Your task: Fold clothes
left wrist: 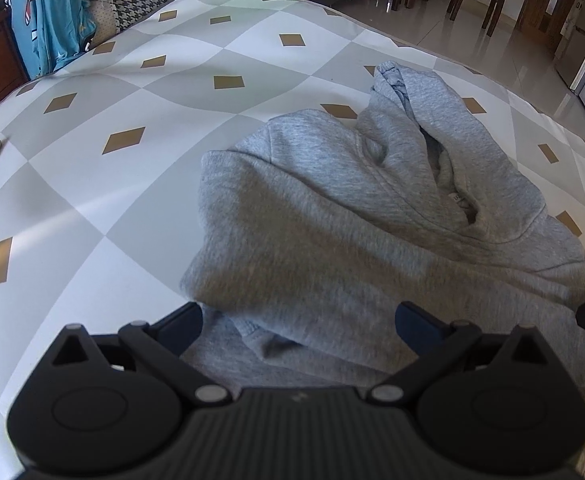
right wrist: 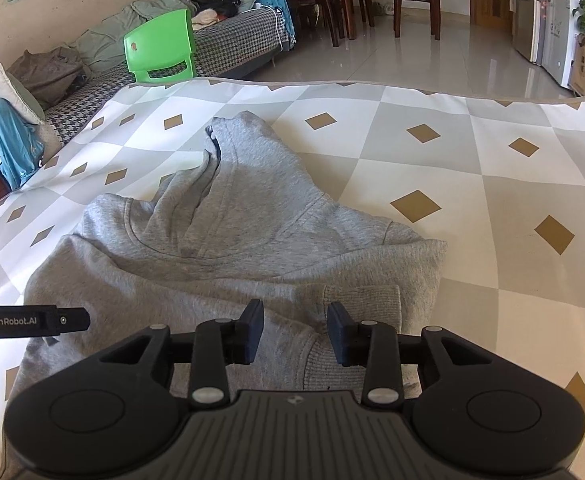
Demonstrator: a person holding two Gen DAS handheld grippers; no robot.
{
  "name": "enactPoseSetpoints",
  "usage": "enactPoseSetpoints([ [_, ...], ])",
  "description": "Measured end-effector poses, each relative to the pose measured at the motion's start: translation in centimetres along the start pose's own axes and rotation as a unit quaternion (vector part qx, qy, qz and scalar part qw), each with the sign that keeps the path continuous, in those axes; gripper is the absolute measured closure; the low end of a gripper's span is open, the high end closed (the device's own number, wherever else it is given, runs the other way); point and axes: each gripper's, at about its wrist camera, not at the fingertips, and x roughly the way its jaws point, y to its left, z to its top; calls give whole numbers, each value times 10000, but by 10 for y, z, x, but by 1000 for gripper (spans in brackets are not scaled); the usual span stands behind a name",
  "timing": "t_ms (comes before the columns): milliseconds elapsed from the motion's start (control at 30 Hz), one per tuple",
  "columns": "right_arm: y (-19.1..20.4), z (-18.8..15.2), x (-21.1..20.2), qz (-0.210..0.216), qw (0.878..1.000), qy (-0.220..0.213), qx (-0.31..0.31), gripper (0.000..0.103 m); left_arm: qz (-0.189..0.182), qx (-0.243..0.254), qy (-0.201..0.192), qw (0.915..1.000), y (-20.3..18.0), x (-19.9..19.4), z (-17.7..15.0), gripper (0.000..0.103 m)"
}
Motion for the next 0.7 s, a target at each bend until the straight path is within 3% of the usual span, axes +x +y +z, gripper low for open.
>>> enactPoseSetpoints([
  [300,-3,-6,24,-254,9990,368,-4,66,119,124,313,9994,3,20,-11,0],
  [700,27,-19,29,-660,9918,366,-1032,48,-1,94,312,9995,8,22,-18,0],
])
